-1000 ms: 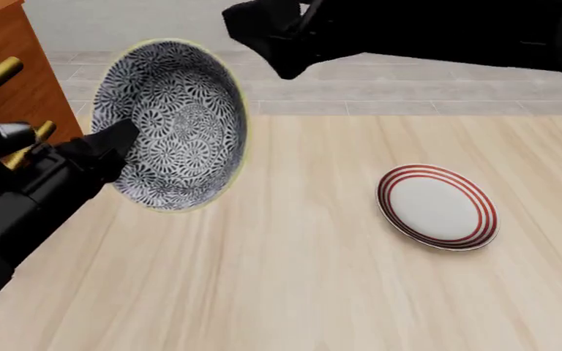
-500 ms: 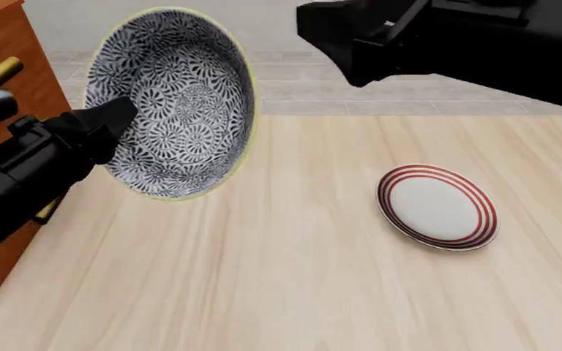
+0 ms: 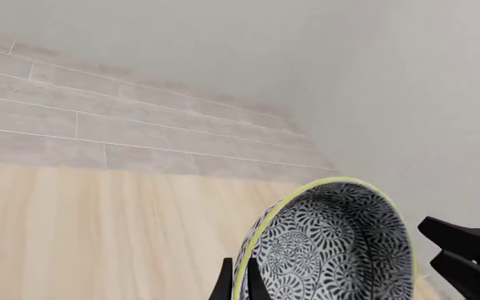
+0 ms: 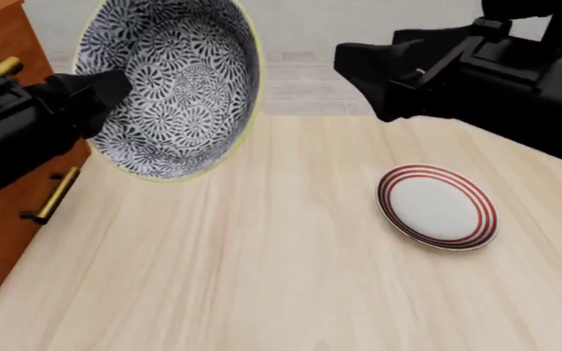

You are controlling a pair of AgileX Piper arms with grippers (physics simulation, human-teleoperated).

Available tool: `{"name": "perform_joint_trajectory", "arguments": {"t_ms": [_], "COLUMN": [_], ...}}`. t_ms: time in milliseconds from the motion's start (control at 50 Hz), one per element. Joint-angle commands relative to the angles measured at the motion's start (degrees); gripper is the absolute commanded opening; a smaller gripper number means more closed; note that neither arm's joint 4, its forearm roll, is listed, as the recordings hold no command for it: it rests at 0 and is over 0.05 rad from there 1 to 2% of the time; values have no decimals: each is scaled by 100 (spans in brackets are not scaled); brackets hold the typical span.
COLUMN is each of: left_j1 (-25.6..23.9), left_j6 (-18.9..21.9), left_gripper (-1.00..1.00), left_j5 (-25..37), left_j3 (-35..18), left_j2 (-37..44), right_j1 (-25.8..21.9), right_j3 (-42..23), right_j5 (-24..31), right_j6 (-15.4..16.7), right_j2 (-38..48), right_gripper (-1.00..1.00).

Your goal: Put the bowl on top of the cabinet.

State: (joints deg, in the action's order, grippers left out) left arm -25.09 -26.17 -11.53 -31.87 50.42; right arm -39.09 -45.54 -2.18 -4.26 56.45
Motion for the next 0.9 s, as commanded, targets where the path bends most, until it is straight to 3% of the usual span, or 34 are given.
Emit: {"name": "perform_joint_trajectory", "arguments": {"t_ms": [20, 100, 160, 280, 660, 680, 900], "left_j1": [48, 35, -124, -160, 332, 381, 631], "left_j6": [2, 52, 367, 301, 540, 608, 902], "left_gripper": [-100, -100, -100, -100, -100, -100, -100], "left_j5": [849, 1052, 1378, 1713, 2983, 3135, 3820], "left_j3": [-531, -660, -928, -1162, -1946, -2053, -2569], "left_j2": [-32, -5, 74, 57, 138, 135, 100], "right_j1": [105, 77, 7, 6, -66, -48, -159], "right_j3": [518, 685, 766, 949, 1509, 1622, 1909], "right_j5": [-450, -671, -793, -1030, -1779, -1944, -2289], "right_j6": [-314, -371, -433, -570, -967, -1142, -1343], "right_j2": [38, 175, 283, 434, 654, 670, 602], "right_gripper": [100, 100, 100, 100, 100, 100, 100]}}
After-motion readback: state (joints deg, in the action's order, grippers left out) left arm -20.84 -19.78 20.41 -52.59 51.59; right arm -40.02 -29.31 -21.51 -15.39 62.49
